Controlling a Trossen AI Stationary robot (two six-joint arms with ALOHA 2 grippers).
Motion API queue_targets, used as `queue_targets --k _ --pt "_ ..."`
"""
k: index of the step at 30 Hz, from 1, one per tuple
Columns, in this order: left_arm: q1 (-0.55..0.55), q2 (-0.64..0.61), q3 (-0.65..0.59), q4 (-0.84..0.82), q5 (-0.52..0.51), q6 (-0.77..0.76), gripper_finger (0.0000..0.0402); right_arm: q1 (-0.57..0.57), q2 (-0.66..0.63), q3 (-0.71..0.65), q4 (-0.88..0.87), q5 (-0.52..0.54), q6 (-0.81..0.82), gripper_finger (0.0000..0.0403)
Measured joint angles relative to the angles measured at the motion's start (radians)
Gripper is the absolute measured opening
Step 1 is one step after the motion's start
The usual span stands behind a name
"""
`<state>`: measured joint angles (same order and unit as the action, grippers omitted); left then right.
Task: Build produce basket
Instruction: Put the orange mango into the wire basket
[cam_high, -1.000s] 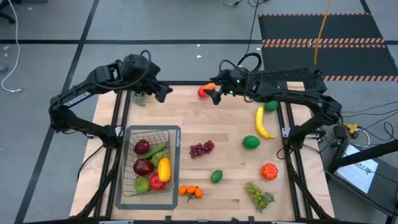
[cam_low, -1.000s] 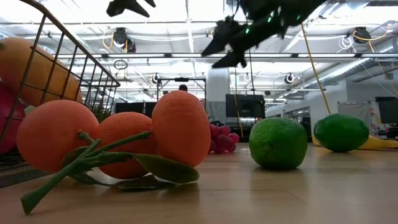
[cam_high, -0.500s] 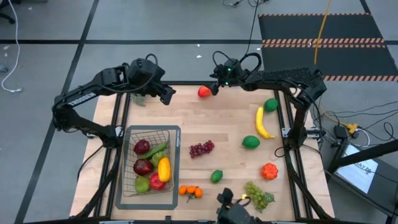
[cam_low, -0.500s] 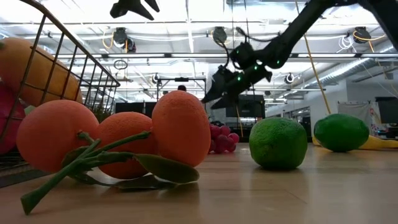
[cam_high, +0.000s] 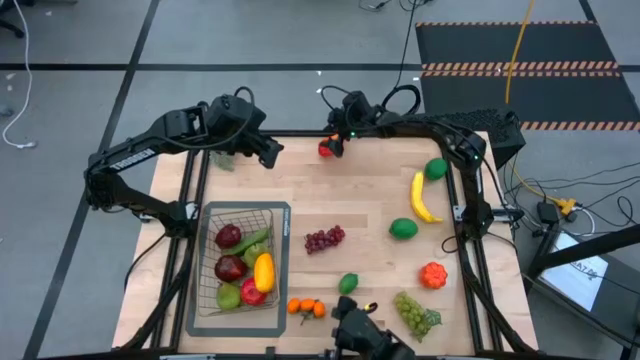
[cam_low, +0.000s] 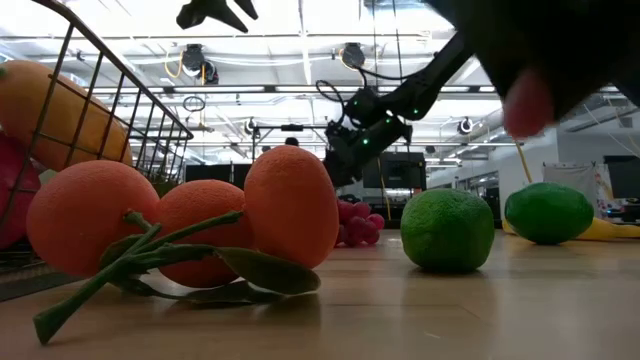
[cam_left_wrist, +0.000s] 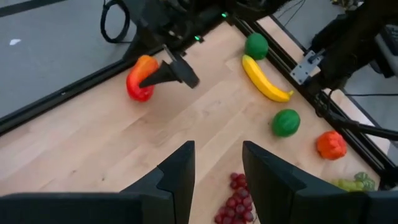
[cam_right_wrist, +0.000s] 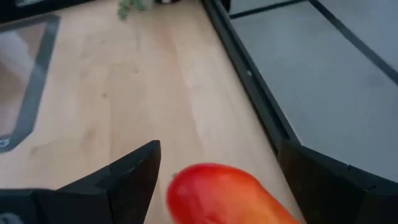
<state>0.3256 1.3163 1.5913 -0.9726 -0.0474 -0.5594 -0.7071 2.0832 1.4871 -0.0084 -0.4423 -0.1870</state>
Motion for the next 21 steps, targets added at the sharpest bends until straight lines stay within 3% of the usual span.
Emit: queue_targets --k 7,16,21 --pt "-0.005 0.000 0.000 -0.003 0.055 -0.001 0.0133 -0.012 0.010 0.011 -0.176 -0.010 0.045 0.0318" --pt "-0.020 0.000 0.000 -0.003 0.056 0.001 0.0133 0.044 -0.067 0.010 -0.402 -0.025 0.042 0.0318" --pt "-0.020 0.000 0.000 -0.001 0.057 0.004 0.0133 0.083 -0.151 0.010 -0.461 0.117 -0.057 0.0320"
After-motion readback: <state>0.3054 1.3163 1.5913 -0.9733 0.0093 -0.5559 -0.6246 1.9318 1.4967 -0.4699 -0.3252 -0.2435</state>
